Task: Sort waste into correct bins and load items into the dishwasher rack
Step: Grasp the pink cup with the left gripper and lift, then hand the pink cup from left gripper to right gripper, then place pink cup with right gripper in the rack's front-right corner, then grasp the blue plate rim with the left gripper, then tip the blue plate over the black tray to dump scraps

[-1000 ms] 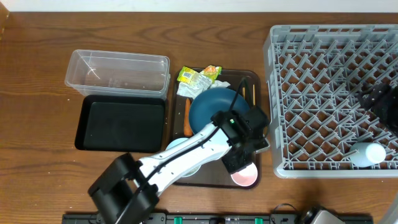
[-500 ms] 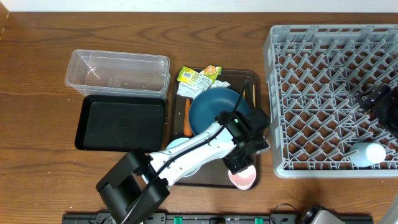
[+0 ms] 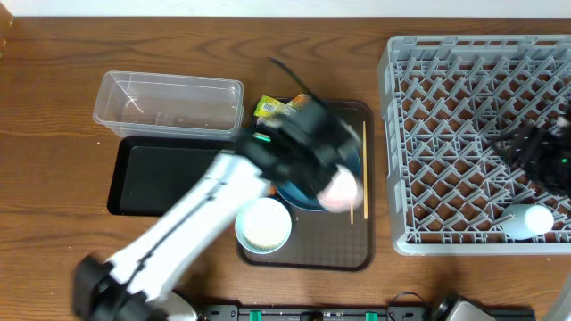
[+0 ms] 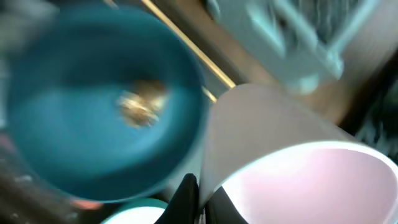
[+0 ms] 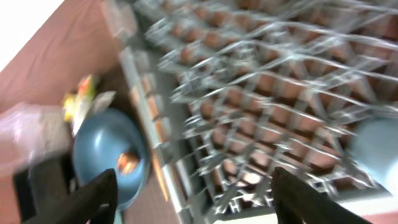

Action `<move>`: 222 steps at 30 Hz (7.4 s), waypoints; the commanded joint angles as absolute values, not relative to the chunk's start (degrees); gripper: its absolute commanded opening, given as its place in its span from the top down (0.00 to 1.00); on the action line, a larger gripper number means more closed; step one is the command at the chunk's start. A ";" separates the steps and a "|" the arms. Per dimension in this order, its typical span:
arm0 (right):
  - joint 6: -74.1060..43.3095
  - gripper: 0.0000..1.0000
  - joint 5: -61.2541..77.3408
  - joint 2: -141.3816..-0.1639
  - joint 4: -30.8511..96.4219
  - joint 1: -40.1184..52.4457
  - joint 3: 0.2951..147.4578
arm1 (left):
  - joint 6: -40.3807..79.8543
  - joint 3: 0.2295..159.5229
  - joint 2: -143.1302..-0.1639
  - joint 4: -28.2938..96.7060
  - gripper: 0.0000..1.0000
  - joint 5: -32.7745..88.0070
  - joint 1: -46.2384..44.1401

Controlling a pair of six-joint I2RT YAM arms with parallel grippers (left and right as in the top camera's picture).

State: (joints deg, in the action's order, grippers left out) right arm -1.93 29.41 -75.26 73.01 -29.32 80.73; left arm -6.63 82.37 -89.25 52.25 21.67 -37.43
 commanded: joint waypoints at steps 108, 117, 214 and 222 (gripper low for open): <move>-23.86 0.28 28.99 -96.88 66.46 -58.76 80.79 | 2.42 82.96 -85.82 39.92 0.14 75.44 -10.11; -21.78 0.31 40.12 -95.57 66.81 -58.76 80.93 | 1.89 82.96 -85.36 43.68 0.18 67.00 -10.72; -7.44 0.26 32.73 -66.46 64.95 -34.81 80.84 | 1.28 74.67 -96.01 35.79 0.94 7.90 -24.93; -7.46 0.25 32.73 -66.72 64.95 -34.81 80.84 | 1.15 74.67 -86.65 41.34 0.94 -5.63 -24.91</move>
